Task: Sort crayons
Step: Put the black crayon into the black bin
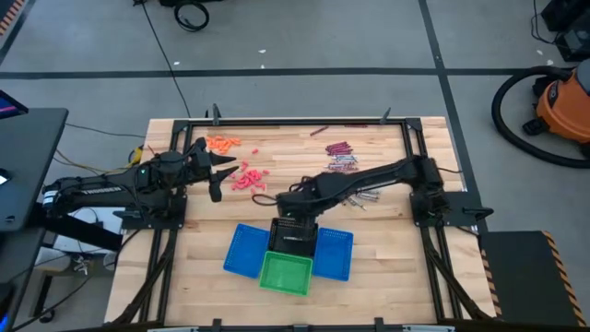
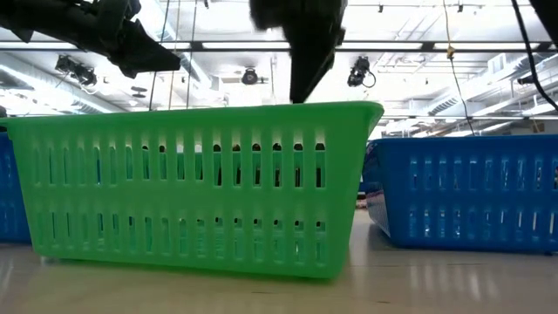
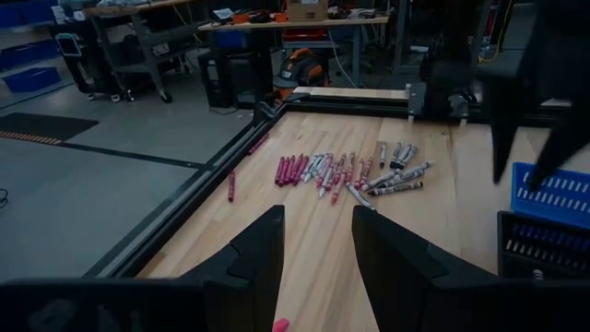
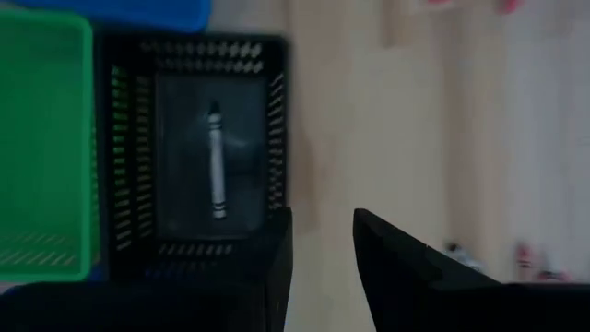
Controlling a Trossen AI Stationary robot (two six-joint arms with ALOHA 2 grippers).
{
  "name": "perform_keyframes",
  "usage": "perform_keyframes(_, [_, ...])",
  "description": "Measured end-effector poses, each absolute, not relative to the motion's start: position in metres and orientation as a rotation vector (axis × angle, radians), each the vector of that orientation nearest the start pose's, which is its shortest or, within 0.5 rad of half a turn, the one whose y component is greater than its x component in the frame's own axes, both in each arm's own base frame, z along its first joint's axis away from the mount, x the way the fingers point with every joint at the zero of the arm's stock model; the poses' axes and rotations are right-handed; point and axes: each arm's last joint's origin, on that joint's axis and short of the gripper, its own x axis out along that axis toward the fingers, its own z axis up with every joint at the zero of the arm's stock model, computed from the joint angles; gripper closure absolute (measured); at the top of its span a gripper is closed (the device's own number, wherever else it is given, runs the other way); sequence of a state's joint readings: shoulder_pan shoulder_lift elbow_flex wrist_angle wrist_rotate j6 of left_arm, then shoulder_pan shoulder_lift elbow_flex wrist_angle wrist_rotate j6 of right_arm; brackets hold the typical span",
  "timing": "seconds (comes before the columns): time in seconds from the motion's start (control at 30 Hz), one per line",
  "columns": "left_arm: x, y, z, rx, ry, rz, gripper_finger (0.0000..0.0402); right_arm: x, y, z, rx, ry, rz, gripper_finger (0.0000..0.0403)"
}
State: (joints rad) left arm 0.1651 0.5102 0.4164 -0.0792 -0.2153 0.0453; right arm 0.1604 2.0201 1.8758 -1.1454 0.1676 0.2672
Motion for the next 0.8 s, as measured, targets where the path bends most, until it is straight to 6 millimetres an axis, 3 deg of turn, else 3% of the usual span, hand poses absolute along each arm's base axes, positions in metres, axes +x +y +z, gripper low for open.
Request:
perform_keyframes(0.13, [0.131, 0.028, 0.253, 0.049, 0.182, 0.376, 0.026, 0.394, 0.057, 0.288, -0.001, 1.218, -0.22, 0.028])
perform_keyframes(0.27, [0.131, 0.028, 0.253, 0.049, 0.182, 0.376, 0.026, 0.377, 0.051, 0.288, -0.008, 1.218, -0.273, 0.028])
perform_keyframes(0.53, [0.131, 0.028, 0.254, 0.048, 0.173, 0.376, 0.026, 0.335, 0.027, 0.252, 0.126, 1.242, -0.37, 0.028])
perform_keyframes(0.8, [0.131, 0.028, 0.254, 0.044, 0.173, 0.377, 0.026, 0.298, 0.0, 0.209, 0.221, 1.395, -0.477, 0.0282])
